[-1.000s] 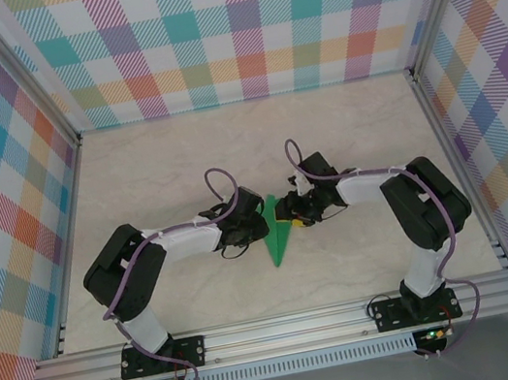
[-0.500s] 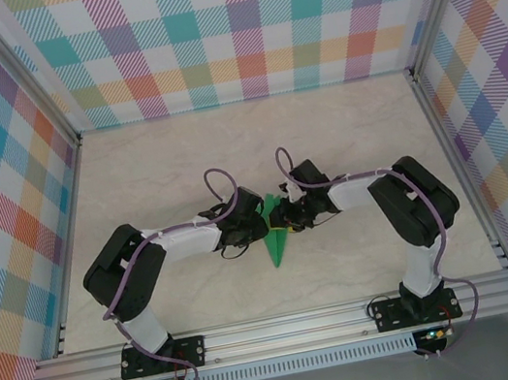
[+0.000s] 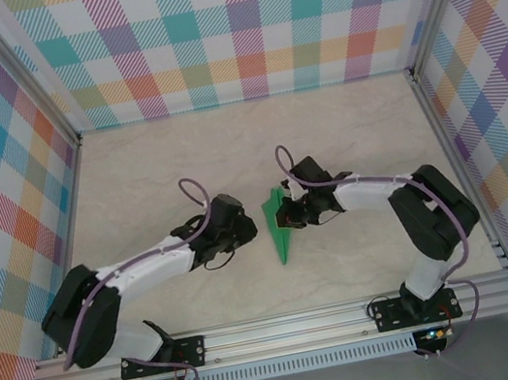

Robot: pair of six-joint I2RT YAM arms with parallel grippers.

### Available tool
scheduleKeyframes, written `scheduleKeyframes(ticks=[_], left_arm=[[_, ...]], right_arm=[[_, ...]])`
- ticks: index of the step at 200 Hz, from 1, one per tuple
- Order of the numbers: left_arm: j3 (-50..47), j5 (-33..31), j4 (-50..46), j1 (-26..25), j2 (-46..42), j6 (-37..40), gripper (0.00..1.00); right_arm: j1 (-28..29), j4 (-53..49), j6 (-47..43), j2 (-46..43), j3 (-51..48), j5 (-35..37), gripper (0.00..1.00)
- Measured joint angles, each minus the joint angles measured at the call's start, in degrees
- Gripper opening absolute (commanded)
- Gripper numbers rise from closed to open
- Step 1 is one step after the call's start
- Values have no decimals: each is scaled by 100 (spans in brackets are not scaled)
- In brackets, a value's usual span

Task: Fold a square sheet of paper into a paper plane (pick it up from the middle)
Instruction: Turn over the paper at the center of the table.

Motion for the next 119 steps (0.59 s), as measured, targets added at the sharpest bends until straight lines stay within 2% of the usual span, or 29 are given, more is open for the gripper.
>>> scheduleKeyframes(ticks=[46, 79, 119], left_arm=[[0, -527, -1696, 4, -1886, 404, 41], [350, -1014, -3121, 81, -3069, 960, 52], [426, -1287, -3980, 208, -3891, 1482, 59]], right_arm=[[245, -1300, -345, -1191, 107, 1010, 7], [343, -1947, -387, -1705, -39, 1410, 9], [538, -2435, -382, -1917, -186, 1665, 10]])
